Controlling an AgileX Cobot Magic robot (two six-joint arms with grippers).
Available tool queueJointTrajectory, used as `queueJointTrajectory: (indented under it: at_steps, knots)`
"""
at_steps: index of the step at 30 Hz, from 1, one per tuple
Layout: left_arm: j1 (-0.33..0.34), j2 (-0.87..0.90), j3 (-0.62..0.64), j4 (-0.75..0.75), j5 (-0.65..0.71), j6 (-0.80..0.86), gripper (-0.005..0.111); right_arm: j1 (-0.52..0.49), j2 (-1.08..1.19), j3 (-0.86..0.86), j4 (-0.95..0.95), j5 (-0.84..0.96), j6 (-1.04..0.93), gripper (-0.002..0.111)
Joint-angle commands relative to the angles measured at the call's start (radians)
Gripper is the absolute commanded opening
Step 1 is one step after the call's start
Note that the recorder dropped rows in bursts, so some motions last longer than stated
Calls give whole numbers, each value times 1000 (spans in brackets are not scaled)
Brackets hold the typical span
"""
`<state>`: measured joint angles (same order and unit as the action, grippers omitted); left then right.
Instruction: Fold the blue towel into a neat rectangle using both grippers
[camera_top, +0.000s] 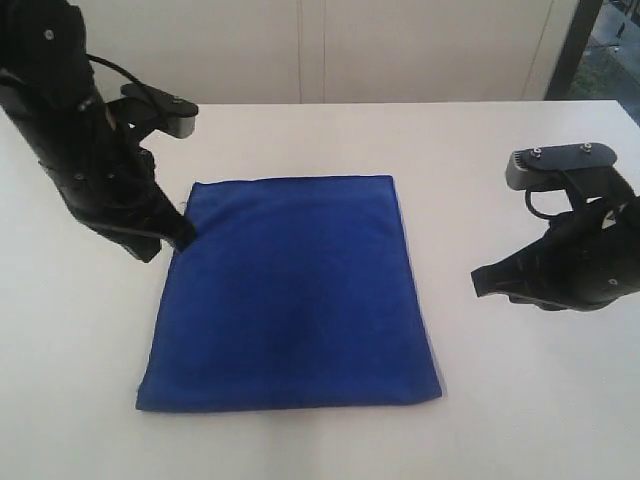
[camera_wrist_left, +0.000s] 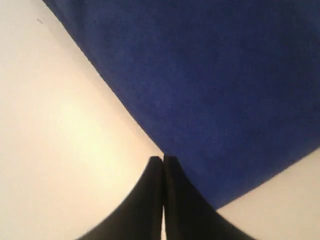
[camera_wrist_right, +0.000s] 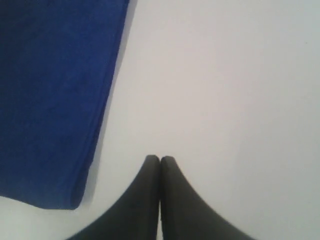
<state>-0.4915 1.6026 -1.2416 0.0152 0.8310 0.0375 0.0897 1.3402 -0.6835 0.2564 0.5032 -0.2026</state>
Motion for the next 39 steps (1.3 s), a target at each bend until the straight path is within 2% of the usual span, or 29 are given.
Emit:
queueJointTrajectory:
  at_steps: [1, 8, 15, 20, 28, 39]
  knots:
    - [1, -129, 113, -46, -8, 80, 0, 0, -95, 43, 1, 27, -58, 0]
    - [1, -235, 317, -179, -136, 171, 0, 10, -135, 100, 11, 56, -62, 0]
    - [1, -216, 470, -336, -295, 277, 0, 100, -67, 114, 15, 5, -92, 0]
    - [1, -162, 484, -376, -295, 353, 0, 171, 32, 114, 24, -66, -94, 0]
    - [1, -60, 484, -363, -267, 360, 0, 259, 125, 99, 87, -107, -138, 0]
    - [1, 49, 484, -349, -294, 360, 0, 261, 217, 98, 94, -188, -138, 0]
